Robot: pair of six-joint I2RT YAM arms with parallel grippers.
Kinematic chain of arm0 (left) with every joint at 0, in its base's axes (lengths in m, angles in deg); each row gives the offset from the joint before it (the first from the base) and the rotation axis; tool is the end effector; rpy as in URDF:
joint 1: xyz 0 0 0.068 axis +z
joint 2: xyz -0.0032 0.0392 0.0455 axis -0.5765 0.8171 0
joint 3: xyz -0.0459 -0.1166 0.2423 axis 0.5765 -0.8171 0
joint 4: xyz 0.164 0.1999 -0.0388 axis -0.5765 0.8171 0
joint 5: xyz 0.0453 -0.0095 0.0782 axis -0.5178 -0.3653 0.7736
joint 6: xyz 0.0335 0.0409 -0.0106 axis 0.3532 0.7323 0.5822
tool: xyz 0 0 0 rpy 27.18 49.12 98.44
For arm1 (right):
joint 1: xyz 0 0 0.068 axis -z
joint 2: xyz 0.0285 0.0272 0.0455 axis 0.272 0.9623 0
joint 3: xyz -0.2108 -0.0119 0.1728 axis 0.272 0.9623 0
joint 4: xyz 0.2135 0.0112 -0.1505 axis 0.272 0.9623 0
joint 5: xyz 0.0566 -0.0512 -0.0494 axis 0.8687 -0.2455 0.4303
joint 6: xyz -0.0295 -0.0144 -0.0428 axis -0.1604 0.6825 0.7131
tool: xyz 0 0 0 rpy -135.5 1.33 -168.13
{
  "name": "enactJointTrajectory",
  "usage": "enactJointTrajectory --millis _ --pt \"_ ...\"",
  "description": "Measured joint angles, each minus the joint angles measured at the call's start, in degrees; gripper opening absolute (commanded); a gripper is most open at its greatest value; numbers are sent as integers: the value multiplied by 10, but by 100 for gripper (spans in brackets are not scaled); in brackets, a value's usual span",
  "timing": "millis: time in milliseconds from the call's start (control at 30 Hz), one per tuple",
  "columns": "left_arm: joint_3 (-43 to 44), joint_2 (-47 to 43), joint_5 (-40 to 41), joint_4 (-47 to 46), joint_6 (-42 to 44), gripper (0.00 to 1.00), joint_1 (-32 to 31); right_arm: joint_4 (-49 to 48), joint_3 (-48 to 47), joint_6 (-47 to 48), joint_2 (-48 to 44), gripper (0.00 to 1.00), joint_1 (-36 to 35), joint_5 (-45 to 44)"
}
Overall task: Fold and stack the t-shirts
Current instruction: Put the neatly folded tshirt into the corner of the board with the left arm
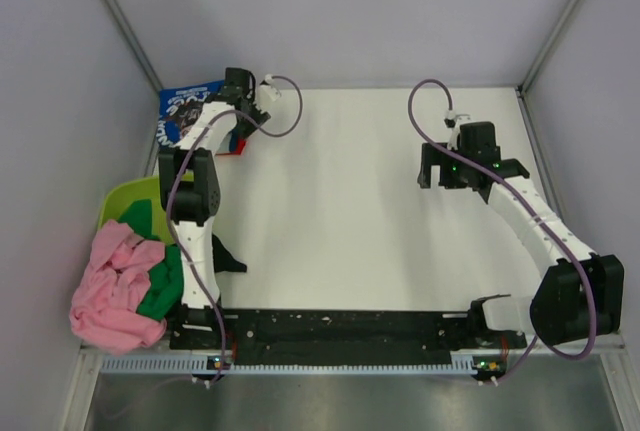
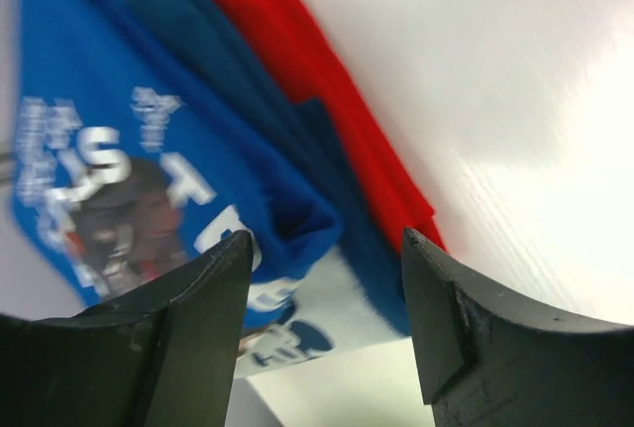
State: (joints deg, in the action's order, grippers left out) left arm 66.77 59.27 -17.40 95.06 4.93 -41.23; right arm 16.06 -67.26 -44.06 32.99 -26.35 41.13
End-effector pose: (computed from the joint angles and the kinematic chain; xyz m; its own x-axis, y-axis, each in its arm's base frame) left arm 0.4974 -0.0488 0.2398 -0.5039 0.7534 -0.4224 0.5456 0.6568 0.5206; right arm 0.2693 0.0524 0.2775 -0.7350 0.0059 -0.6781 -0.1200 0.9830 0.1386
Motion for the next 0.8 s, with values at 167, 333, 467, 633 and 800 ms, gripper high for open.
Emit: enactJointTrajectory --millis 167,333,467,633,800 --pt "14 58 21 26 -5 51 0 -1 0 0 0 99 0 0" --pt "30 62 48 15 -8 38 -1 -1 0 0 0 99 0 0" --pt "30 62 63 1 -8 33 -2 -1 0 1 0 99 0 0" --pt "30 62 73 -1 -4 32 -4 -1 0 1 0 99 0 0" --pt "30 64 73 3 5 29 -4 -1 0 2 0 99 0 0"
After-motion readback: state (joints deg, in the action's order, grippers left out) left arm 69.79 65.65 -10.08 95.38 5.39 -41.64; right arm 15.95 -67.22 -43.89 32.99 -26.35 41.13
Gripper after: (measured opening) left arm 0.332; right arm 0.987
